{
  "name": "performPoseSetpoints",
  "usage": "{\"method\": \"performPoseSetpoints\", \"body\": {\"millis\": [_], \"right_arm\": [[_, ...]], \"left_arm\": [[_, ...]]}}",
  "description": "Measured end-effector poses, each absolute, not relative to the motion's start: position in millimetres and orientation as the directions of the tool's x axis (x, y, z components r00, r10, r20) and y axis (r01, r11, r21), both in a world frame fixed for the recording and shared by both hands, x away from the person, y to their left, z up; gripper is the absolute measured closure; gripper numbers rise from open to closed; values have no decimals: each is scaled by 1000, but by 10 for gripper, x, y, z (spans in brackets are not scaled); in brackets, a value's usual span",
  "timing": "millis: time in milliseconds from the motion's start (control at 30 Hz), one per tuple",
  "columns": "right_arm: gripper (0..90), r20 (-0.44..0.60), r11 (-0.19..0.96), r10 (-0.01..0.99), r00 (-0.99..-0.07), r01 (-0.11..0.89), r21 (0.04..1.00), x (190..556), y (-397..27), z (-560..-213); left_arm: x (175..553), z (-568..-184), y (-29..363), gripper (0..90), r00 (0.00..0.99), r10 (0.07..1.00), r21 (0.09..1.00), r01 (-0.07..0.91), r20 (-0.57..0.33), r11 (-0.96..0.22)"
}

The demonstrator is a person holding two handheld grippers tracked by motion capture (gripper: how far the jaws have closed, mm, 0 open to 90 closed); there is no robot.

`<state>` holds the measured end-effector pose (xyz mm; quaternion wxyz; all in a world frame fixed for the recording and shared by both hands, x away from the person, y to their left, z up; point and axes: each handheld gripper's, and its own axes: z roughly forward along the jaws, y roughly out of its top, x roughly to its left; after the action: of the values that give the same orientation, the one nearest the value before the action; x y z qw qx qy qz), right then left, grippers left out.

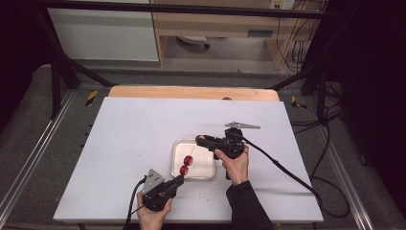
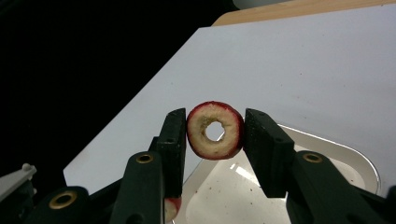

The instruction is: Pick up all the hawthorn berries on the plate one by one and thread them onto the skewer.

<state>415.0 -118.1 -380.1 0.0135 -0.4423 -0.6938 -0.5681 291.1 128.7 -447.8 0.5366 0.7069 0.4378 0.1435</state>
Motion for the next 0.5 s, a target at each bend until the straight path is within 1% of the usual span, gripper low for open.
{"method": "performPoseSetpoints", "body": {"millis": [233,500], "right_arm": [[606,570,-151,597,-565,619,771,4123,-1205,-3853],[606,612,-215,567,-551,618,756,4094,-1161,-3900]], "left_arm": [[2892,-4479,1161,883,567,767,880,476,-302,-5],[2903,-4474,1074,883,559,766,886,464,-317,28]]}}
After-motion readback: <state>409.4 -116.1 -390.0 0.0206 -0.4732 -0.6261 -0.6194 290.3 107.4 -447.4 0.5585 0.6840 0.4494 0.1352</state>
